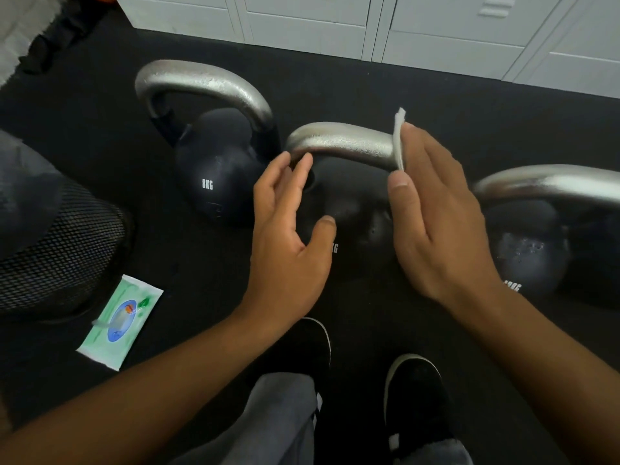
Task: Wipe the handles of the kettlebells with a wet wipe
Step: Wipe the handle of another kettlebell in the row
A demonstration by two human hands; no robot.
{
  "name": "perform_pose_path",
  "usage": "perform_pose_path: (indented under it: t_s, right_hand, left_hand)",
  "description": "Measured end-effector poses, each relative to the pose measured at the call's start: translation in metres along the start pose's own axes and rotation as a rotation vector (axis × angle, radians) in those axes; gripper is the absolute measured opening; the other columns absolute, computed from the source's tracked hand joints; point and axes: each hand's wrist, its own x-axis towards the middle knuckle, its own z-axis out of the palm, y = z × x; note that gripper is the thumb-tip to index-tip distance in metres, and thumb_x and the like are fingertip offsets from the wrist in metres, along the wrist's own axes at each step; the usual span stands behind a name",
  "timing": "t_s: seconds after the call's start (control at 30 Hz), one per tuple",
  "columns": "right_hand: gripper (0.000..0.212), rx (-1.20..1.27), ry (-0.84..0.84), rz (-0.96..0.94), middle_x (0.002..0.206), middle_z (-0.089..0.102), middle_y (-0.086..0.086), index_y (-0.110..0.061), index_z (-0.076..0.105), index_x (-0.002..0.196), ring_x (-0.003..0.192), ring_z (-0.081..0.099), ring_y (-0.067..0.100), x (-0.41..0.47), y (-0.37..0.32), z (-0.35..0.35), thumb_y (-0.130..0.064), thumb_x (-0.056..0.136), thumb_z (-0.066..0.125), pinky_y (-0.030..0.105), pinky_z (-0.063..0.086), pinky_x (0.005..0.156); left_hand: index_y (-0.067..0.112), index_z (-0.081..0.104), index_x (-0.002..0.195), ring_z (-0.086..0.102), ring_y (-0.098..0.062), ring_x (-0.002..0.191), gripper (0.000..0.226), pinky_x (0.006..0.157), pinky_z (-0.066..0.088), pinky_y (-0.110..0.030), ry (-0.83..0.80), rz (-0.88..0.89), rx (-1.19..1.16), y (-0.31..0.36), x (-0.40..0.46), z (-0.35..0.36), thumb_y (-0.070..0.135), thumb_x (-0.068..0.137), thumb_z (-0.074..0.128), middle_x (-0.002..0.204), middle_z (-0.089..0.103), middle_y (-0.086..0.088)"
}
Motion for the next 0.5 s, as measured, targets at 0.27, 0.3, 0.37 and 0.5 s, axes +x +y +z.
perform_pose_path:
  t_s: [0.27, 0.3, 0.37, 0.5]
  right_hand:
    - [0.063, -0.029, 0.000, -0.090, 0.173, 0.022, 0.002, -0.014, 0.025, 0.165, 0.158, 0.015, 0.007, -0.013, 0.011, 0.000, -0.043, 0.109, 0.028, 0.021, 0.013, 0.128]
    - [0.063, -0.021, 0.010, -0.076, 0.172, 0.024, 0.002, -0.013, 0.026, 0.165, 0.156, 0.016, 0.005, -0.014, 0.011, -0.001, -0.043, 0.109, 0.028, 0.018, 0.013, 0.127]
    - [0.063, -0.017, 0.026, -0.048, 0.167, 0.033, 0.003, -0.013, 0.031, 0.163, 0.152, 0.023, 0.005, -0.011, 0.009, -0.001, -0.044, 0.108, 0.027, 0.010, 0.016, 0.120]
    - [0.062, -0.055, 0.040, -0.065, 0.156, 0.045, 0.004, -0.012, 0.036, 0.160, 0.144, 0.036, 0.014, 0.006, -0.003, 0.002, -0.045, 0.108, 0.025, 0.019, 0.028, 0.116]
  left_hand:
    - [0.020, 0.030, 0.162, 0.022, -0.003, 0.154, 0.076, 0.122, 0.029, -0.029, -0.034, 0.005, 0.023, 0.004, 0.005, 0.002, 0.005, 0.095, 0.064, 0.167, 0.019, 0.004]
    - [0.020, 0.030, 0.162, 0.021, -0.003, 0.154, 0.076, 0.121, 0.028, -0.027, -0.033, 0.008, 0.034, 0.004, 0.005, 0.001, 0.005, 0.095, 0.064, 0.168, 0.019, 0.004]
    - [0.019, 0.030, 0.162, 0.021, -0.003, 0.154, 0.076, 0.121, 0.027, -0.023, -0.023, 0.022, 0.054, 0.003, 0.007, 0.000, 0.005, 0.095, 0.064, 0.168, 0.018, 0.003]
    - [0.022, 0.030, 0.162, 0.023, 0.005, 0.150, 0.076, 0.114, 0.030, -0.009, -0.030, 0.033, 0.078, 0.002, 0.010, -0.002, 0.008, 0.096, 0.064, 0.169, 0.017, 0.005]
